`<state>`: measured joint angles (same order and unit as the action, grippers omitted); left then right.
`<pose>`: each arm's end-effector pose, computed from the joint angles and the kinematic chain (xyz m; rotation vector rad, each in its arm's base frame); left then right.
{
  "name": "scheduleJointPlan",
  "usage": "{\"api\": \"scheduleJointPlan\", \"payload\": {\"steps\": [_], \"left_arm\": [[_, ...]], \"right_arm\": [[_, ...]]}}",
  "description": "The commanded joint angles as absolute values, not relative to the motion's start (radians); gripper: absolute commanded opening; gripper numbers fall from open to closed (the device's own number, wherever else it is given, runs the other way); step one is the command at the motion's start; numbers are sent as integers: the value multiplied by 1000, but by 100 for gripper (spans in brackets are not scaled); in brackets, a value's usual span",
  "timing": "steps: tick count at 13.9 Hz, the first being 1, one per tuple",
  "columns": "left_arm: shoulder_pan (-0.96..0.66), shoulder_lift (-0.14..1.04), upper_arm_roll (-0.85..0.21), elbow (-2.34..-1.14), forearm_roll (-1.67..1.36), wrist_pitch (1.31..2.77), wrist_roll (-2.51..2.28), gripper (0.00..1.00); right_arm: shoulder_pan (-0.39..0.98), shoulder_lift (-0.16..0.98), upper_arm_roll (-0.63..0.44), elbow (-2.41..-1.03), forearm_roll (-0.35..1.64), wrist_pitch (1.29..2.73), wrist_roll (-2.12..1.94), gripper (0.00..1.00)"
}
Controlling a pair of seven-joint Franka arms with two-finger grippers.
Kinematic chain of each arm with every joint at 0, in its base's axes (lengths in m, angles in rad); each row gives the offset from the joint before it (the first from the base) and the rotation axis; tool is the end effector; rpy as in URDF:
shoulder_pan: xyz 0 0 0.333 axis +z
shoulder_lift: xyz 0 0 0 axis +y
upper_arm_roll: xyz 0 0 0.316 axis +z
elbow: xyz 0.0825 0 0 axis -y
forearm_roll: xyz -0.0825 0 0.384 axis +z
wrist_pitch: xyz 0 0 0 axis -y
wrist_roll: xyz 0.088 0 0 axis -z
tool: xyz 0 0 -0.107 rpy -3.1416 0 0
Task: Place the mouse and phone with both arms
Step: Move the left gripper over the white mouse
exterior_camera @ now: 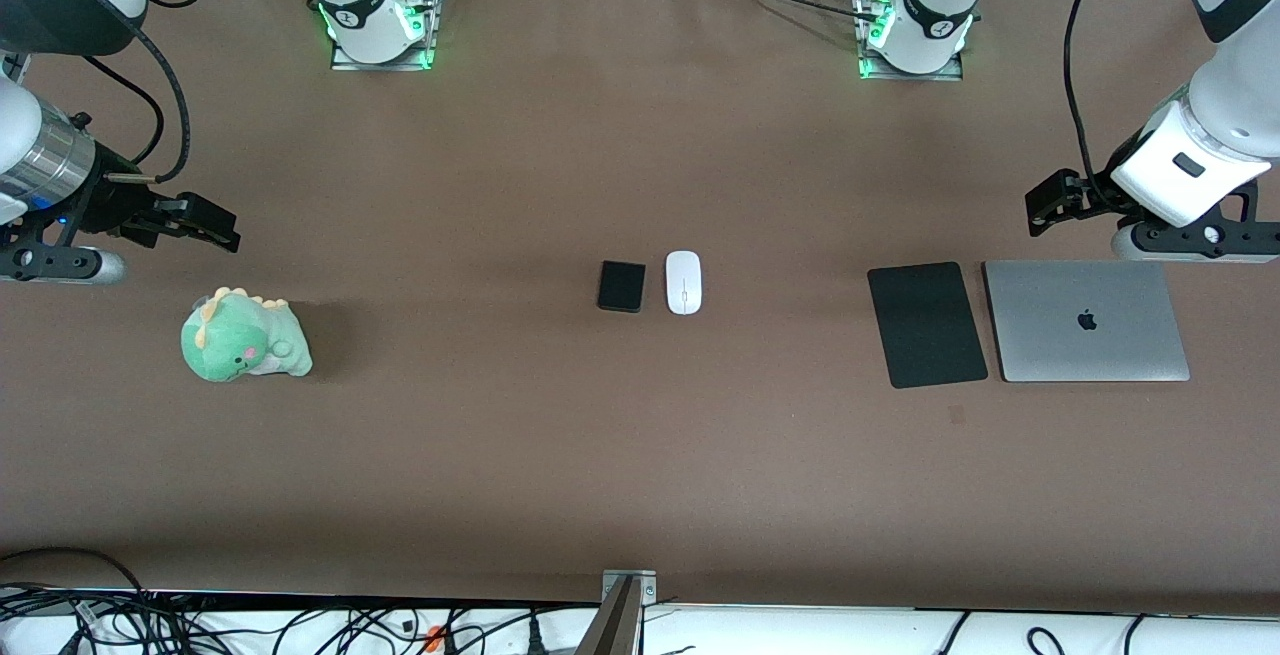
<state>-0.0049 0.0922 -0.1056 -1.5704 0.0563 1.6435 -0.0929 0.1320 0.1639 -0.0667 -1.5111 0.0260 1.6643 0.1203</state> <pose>0.5843 -0.0565 0.5787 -3.0933 0.0338 0.0213 0.6086 0.0454 0.5657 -3.1263 0.0887 0.0183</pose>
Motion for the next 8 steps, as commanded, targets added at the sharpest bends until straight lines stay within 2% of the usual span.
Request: {"api": "scheduleJointPlan", "payload": {"steps": [1,8], "left_arm": [[0,104,-106,-1540,37,1625,-68,100],[-8,106,-106,-1542,29,1606,-71,100]], "right_arm": [[126,163,-64,-1505,35,1660,106,100],[126,161,-64,-1505,35,1660,107,100]]}}
